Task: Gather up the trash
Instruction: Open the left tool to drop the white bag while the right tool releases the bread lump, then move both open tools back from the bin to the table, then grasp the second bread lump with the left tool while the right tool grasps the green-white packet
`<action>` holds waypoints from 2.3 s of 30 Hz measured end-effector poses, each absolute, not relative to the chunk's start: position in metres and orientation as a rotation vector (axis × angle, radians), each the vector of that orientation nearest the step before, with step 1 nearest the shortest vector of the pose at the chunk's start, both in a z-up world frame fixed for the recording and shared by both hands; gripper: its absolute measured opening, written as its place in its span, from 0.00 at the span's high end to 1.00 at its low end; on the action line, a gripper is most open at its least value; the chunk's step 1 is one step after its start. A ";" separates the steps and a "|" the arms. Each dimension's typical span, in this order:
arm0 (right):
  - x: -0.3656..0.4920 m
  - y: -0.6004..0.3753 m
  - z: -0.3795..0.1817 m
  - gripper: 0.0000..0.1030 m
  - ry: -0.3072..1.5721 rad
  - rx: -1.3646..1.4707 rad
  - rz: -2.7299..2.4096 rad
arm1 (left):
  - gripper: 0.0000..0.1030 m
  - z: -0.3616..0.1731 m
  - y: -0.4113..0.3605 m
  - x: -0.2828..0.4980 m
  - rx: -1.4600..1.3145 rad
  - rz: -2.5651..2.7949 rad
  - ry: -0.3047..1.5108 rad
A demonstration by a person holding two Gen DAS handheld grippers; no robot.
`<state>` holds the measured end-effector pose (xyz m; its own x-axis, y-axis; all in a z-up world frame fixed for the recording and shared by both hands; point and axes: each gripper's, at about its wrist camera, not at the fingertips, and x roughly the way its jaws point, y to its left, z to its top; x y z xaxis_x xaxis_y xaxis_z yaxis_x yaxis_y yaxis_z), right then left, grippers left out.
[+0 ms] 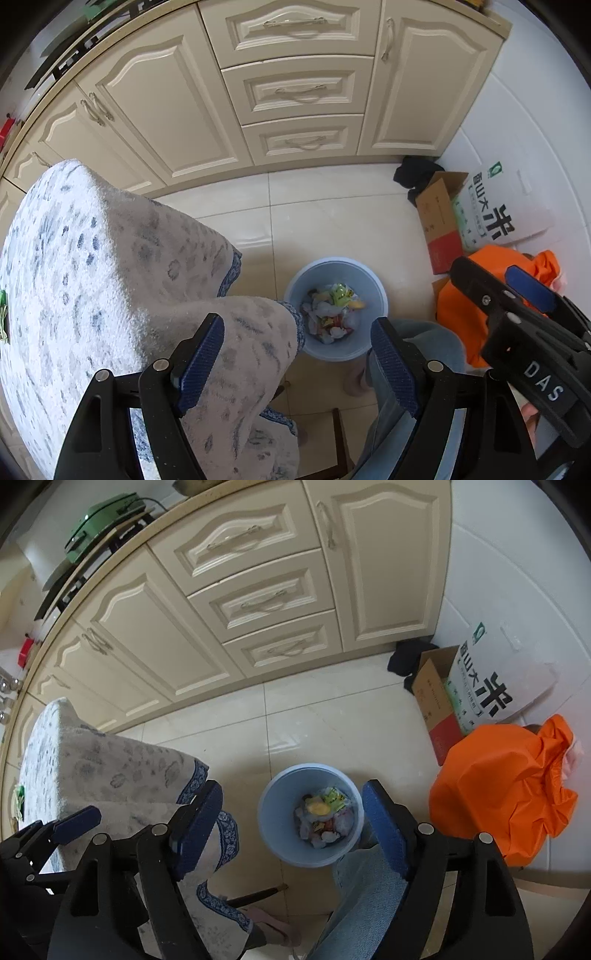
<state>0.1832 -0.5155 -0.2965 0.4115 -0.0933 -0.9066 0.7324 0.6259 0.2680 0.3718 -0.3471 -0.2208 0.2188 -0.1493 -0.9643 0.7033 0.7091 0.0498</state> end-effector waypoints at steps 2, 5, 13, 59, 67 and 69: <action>0.182 -0.517 -0.297 0.22 1.031 0.754 -0.587 | 0.24 -0.220 -0.346 0.372 0.546 -0.633 1.220; 0.180 -0.519 -0.294 0.22 1.037 0.754 -0.598 | 0.24 -0.216 -0.345 0.371 0.542 -0.641 1.220; 0.173 -0.519 -0.267 0.22 1.002 0.699 -0.652 | 0.24 -0.191 -0.331 0.365 0.503 -0.671 1.190; 0.496 -0.093 -0.211 0.05 1.058 0.143 -0.035 | 0.15 -0.149 0.193 0.533 0.001 -0.043 1.115; 0.529 -0.069 -0.248 0.05 1.141 0.168 -0.058 | 0.15 -0.177 0.218 0.583 -0.060 -0.090 1.129; 0.528 -0.061 -0.249 0.16 1.091 0.111 -0.087 | 0.15 -0.180 0.214 0.593 -0.052 -0.096 1.126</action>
